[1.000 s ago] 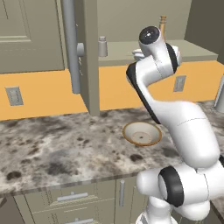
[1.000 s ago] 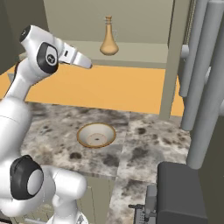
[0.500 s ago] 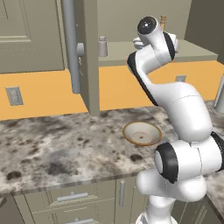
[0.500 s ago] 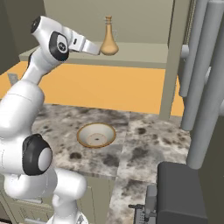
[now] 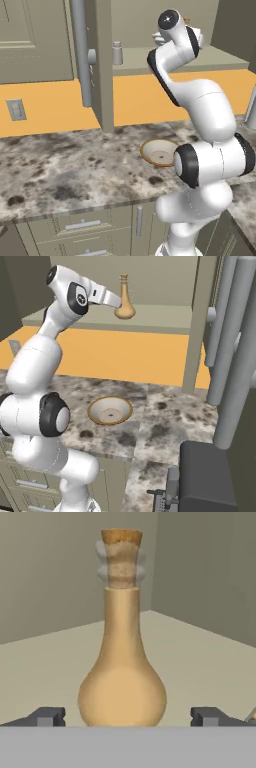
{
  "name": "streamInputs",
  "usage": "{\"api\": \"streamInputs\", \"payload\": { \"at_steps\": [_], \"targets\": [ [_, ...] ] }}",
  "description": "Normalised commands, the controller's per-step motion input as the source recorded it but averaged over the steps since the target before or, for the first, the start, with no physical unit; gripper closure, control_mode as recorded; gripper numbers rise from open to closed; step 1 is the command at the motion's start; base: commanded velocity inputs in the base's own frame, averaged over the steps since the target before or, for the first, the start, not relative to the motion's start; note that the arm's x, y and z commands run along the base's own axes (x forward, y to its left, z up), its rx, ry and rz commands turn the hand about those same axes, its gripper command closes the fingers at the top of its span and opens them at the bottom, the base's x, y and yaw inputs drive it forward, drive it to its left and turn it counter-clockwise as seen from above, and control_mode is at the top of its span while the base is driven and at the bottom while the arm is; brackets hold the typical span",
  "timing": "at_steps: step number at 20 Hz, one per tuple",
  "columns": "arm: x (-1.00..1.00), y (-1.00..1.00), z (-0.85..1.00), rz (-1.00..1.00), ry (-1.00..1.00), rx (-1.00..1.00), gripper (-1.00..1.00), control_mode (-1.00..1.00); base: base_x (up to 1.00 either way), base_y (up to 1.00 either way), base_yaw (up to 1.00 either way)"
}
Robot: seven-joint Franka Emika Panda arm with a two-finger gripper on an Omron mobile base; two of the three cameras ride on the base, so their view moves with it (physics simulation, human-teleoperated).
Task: Retrieve the bottle and the shaker from the cabinet and place them next to the mixing bowl on the counter. Then add garlic from the fridge to the mixing bowl.
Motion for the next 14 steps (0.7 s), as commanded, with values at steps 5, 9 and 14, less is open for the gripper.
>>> {"api": "streamInputs", "payload": {
  "at_steps": [5,9,14],
  "targets": [
    [0.47,-0.16,0.3,0.0,-0.01,0.0,-1.0,-1.0,0.0,0.0,0.0],
    [0.53,-0.18,0.17,0.0,0.0,-0.01,-1.0,-1.0,0.0,0.0,0.0],
    [0.6,-0.1,0.0,0.0,0.0,-0.04,-1.0,-1.0,0.0,0.0,0.0]
  ]
}}
